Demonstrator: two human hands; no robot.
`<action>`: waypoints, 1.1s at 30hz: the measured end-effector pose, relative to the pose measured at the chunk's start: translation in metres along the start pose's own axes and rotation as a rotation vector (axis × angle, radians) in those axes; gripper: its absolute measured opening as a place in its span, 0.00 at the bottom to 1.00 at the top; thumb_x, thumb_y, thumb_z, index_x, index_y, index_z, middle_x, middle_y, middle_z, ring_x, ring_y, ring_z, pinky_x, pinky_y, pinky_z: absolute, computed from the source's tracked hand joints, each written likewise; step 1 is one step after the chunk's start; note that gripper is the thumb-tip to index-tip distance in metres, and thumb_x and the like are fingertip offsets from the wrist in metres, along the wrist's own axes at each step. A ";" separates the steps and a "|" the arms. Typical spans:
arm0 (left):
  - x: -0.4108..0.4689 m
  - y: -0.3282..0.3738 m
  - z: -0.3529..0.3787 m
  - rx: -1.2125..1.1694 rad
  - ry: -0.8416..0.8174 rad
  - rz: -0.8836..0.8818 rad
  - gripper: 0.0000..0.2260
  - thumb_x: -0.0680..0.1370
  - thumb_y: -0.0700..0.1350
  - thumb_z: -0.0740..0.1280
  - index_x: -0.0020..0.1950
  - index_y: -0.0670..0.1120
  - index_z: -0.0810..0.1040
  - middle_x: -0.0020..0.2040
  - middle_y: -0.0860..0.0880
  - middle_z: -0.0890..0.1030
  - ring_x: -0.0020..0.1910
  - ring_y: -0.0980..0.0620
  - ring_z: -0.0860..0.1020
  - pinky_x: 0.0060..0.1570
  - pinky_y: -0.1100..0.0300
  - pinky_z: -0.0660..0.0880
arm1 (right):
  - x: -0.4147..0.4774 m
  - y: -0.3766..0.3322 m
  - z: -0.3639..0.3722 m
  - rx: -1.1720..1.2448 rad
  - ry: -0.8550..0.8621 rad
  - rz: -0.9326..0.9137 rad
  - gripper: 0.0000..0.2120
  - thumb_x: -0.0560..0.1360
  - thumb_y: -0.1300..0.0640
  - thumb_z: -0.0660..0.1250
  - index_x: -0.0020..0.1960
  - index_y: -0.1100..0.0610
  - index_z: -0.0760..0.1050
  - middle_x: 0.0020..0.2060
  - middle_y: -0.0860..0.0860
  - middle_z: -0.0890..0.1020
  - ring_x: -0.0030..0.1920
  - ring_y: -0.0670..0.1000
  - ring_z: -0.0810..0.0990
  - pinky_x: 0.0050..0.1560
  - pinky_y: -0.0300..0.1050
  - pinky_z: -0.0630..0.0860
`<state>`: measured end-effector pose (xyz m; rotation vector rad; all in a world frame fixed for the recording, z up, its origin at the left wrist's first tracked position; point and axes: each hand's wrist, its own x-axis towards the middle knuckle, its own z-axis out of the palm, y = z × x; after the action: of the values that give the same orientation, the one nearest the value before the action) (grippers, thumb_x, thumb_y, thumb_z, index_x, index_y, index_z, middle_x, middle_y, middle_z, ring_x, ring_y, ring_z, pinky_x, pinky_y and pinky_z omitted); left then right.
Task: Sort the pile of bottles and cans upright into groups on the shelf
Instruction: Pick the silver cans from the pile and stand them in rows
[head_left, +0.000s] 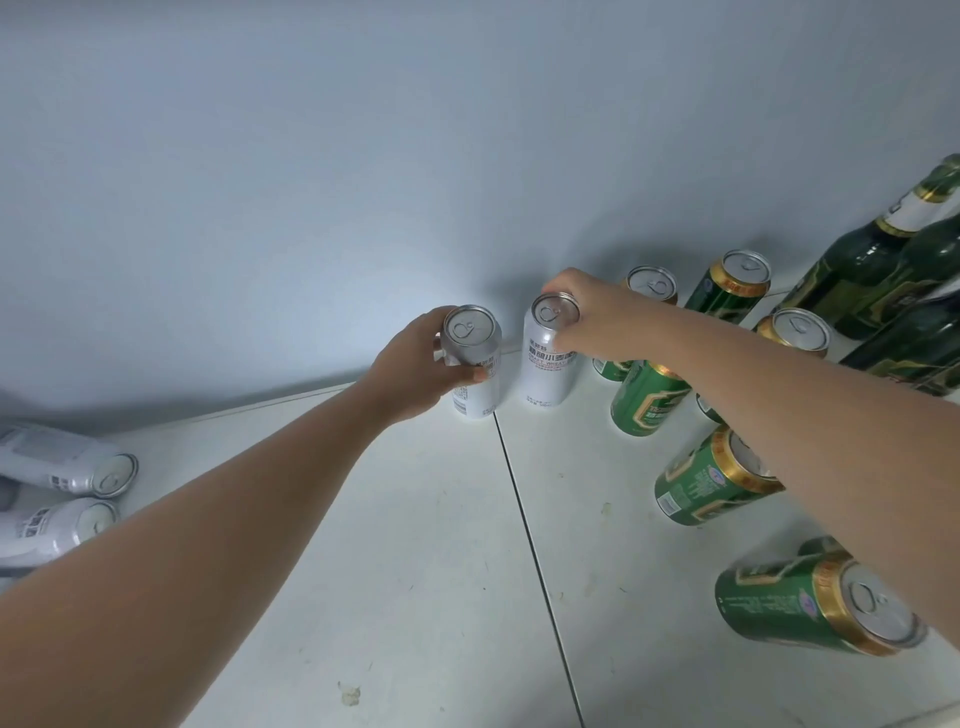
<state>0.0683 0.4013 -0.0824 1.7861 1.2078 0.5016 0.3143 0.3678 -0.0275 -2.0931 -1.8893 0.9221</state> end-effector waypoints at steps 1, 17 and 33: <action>0.001 0.000 0.000 -0.001 -0.020 0.003 0.26 0.72 0.44 0.79 0.66 0.58 0.73 0.62 0.60 0.80 0.60 0.68 0.76 0.58 0.63 0.74 | 0.000 -0.001 0.003 0.010 0.002 0.006 0.25 0.76 0.53 0.69 0.70 0.47 0.66 0.58 0.49 0.77 0.49 0.50 0.77 0.40 0.43 0.72; 0.005 -0.007 0.007 -0.021 0.011 -0.037 0.29 0.71 0.51 0.79 0.69 0.58 0.72 0.62 0.61 0.80 0.62 0.58 0.78 0.67 0.52 0.74 | 0.002 0.004 0.006 0.002 0.068 -0.065 0.25 0.78 0.56 0.69 0.73 0.52 0.65 0.59 0.49 0.72 0.52 0.51 0.73 0.36 0.28 0.63; -0.001 0.000 0.010 -0.005 0.034 -0.062 0.33 0.67 0.56 0.77 0.70 0.58 0.70 0.62 0.62 0.80 0.62 0.58 0.78 0.66 0.50 0.74 | 0.003 -0.003 0.008 0.000 0.041 -0.054 0.31 0.76 0.57 0.69 0.75 0.51 0.63 0.69 0.53 0.70 0.59 0.54 0.74 0.50 0.42 0.67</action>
<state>0.0751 0.3960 -0.0877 1.7371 1.2805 0.5004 0.3072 0.3695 -0.0334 -2.0351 -1.9153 0.8608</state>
